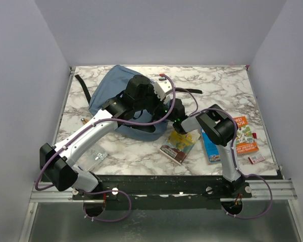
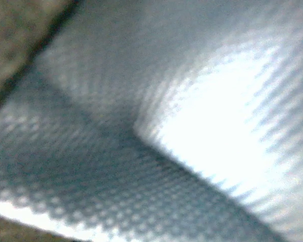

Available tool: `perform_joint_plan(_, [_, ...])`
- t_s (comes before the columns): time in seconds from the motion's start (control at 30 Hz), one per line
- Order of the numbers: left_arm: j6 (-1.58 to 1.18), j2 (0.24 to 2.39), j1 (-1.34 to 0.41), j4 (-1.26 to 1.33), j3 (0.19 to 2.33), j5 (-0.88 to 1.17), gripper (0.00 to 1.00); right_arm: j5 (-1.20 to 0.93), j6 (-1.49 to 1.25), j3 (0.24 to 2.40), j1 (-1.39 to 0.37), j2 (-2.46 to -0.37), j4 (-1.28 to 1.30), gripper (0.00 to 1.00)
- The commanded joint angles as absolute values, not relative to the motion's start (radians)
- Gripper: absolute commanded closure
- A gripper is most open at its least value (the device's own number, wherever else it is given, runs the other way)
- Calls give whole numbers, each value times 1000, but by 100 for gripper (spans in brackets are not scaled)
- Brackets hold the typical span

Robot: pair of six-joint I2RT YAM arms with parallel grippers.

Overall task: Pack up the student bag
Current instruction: Place the book in the student bag.

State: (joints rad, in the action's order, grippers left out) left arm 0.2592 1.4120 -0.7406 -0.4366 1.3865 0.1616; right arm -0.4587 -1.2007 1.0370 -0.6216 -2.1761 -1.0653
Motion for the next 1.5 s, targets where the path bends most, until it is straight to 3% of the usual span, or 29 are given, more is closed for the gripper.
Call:
perform_joint_plan(0.0, [235,1366,-771,-316,1415,369,100,-355,-1160,1133,-620,-2206,-979,94])
perform_joint_plan(0.1, [250,1381,-770,-316,1414,340,100,-324,-1157,1117,-620,-2195,-942,85])
perform_joint_plan(0.27, [272,1407,-767,-296,1405,269,100,-290,-1123,1052,-620,-2102,-806,58])
perform_joint_plan(0.37, [273,1425,-760,-285,1405,212,100,-270,-1081,1042,-619,-2026,-650,37])
perform_joint_plan(0.4, [268,1431,-757,-280,1405,187,100,-271,-1060,1086,-618,-2016,-554,24])
perform_joint_plan(0.43, [263,1438,-749,-274,1405,174,100,-290,-1018,1142,-616,-2019,-401,18])
perform_joint_plan(0.57, [243,1460,-714,-263,1410,144,100,-254,-936,1207,-615,-1959,-153,5])
perform_joint_plan(0.97, [234,1469,-664,-239,1383,115,100,-193,-899,1165,-595,-1739,31,7])
perform_joint_plan(1.03, [235,1465,-664,-238,1378,124,100,-178,-894,1151,-592,-1708,51,14])
perform_joint_plan(1.13, [234,1465,-664,-238,1375,126,100,-104,-855,1132,-591,-1660,96,34])
perform_joint_plan(1.2, [231,1465,-664,-238,1374,137,100,-62,-817,1136,-588,-1645,133,38])
perform_joint_plan(1.3, [230,1468,-668,-240,1370,155,100,-7,-753,1154,-587,-1623,193,40])
perform_joint_plan(1.47, [227,1478,-672,-248,1362,157,100,55,-615,1188,-587,-1571,327,36])
